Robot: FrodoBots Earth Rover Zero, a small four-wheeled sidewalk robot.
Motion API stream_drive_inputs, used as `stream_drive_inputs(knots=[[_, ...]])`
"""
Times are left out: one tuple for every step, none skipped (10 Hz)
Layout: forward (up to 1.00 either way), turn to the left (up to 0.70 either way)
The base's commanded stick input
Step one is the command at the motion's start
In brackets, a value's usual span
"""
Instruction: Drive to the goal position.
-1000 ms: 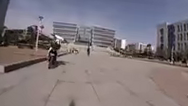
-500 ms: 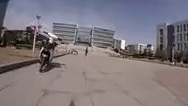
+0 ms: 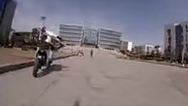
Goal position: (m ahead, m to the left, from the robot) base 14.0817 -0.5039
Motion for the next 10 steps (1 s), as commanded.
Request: stream_drive_inputs(knots=[[1.00, 0.40], [1.00, 0.40], [1.00, 0.40], [1.00, 0.36], [1.00, 0.25], [1.00, 0.00], [1.00, 0.00], [1.00, 0.00], [1.00, 0.00], [1.00, 0.00]])
